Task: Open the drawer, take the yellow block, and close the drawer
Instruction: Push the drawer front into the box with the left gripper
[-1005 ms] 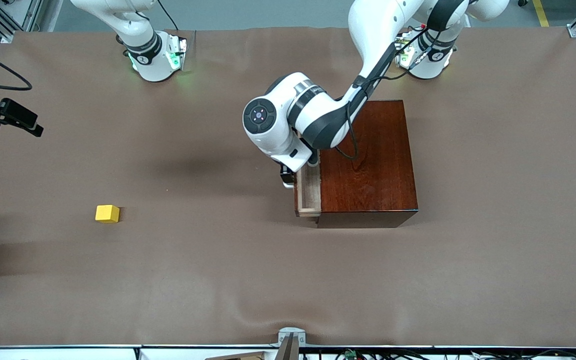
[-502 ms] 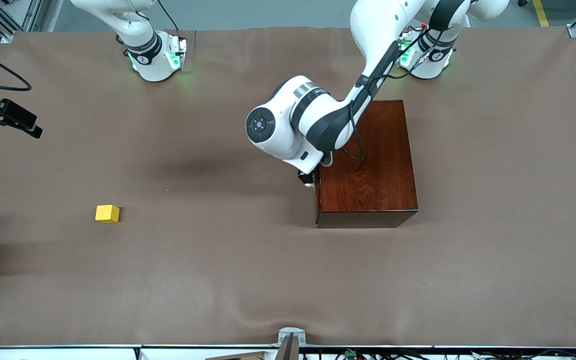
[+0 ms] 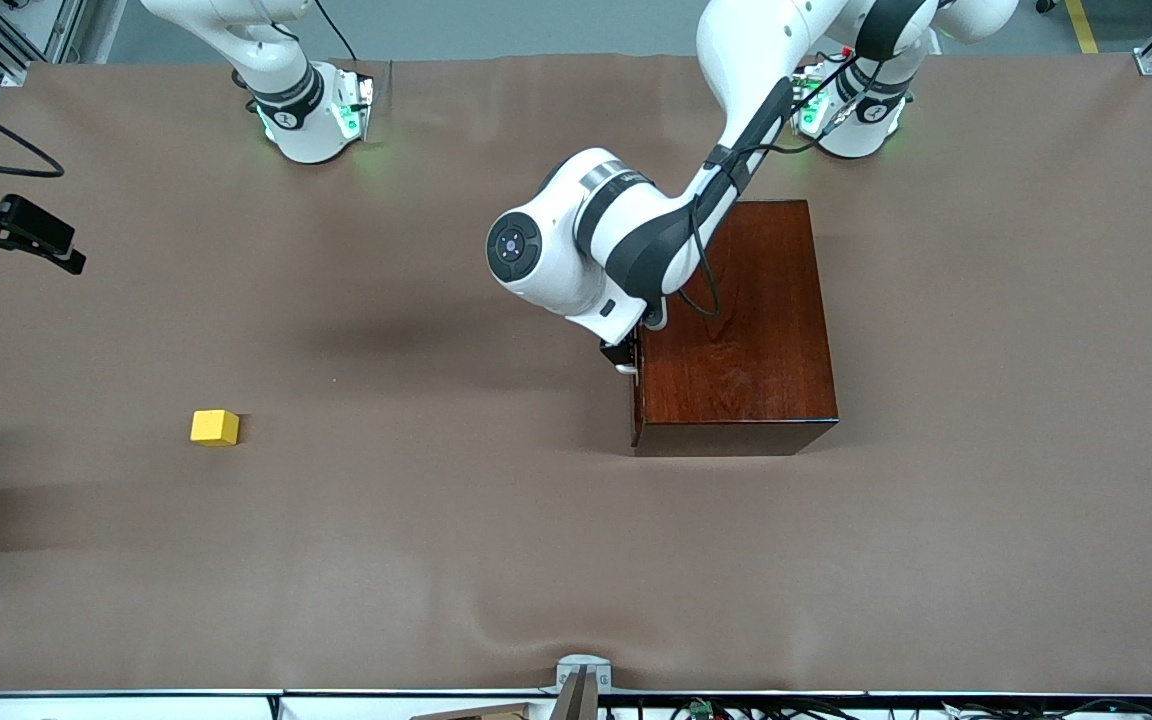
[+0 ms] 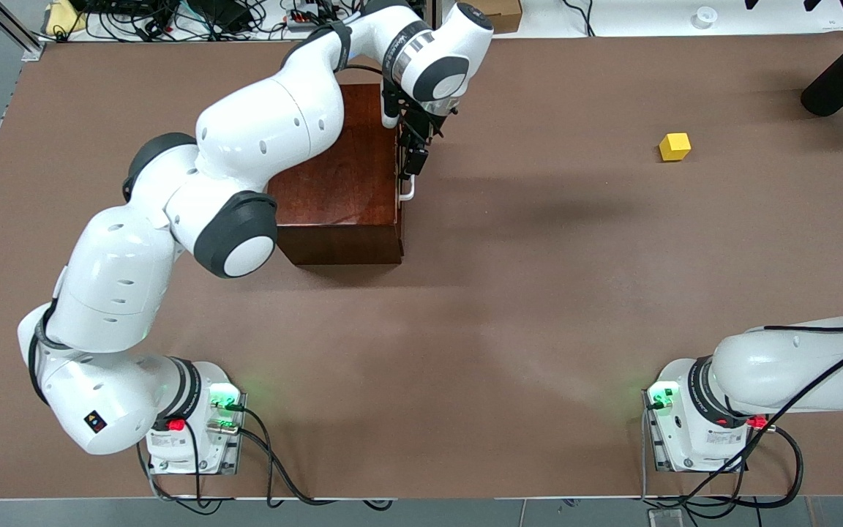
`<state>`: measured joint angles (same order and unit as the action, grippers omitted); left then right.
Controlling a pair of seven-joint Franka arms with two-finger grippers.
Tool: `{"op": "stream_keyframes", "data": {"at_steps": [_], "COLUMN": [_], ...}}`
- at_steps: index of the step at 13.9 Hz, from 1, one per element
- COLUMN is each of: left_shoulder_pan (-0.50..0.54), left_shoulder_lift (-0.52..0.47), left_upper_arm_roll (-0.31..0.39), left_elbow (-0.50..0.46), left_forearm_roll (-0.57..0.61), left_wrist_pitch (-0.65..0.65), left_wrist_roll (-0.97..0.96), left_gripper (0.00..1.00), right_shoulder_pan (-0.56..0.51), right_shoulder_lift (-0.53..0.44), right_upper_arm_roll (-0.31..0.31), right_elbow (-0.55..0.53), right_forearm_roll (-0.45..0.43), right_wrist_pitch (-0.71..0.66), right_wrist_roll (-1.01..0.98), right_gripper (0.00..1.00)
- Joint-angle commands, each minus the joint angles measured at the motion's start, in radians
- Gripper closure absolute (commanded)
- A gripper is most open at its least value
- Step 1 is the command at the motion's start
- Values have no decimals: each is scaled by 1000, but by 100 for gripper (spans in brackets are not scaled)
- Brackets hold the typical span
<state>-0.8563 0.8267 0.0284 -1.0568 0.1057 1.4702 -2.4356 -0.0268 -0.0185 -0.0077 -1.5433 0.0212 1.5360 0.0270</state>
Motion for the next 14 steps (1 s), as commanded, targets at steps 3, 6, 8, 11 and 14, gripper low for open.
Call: {"op": "stream_keyframes", "data": {"at_steps": [3, 6, 8, 11, 14], "left_shoulder_pan": [-53, -38, 6, 106, 218], "left_shoulder_lift": [-87, -173, -204, -250, -290], "left_upper_arm_roll": [-1, -1, 2, 2, -1], "left_elbow": [-11, -15, -20, -29, -51], "left_forearm_roll": [25, 22, 12, 14, 14], "left_wrist_pitch": [27, 44, 42, 42, 35], "left_wrist_roll": [-8, 54, 194, 305, 436], "left_gripper": [0, 0, 0, 0, 0], "right_shoulder_pan": [1, -1, 1, 4, 4], "right_shoulder_lift": [-8, -8, -9, -9, -9], "right_upper_arm_roll": [-1, -3, -3, -1, 0], "right_elbow": [-8, -6, -3, -1, 0], "right_forearm_roll": [-4, -6, -14, -15, -15], "right_wrist_pitch": [-19, -20, -19, -17, -20], "right_wrist_roll": [-79, -65, -20, 34, 30], "right_gripper": [0, 0, 0, 0, 0]}}
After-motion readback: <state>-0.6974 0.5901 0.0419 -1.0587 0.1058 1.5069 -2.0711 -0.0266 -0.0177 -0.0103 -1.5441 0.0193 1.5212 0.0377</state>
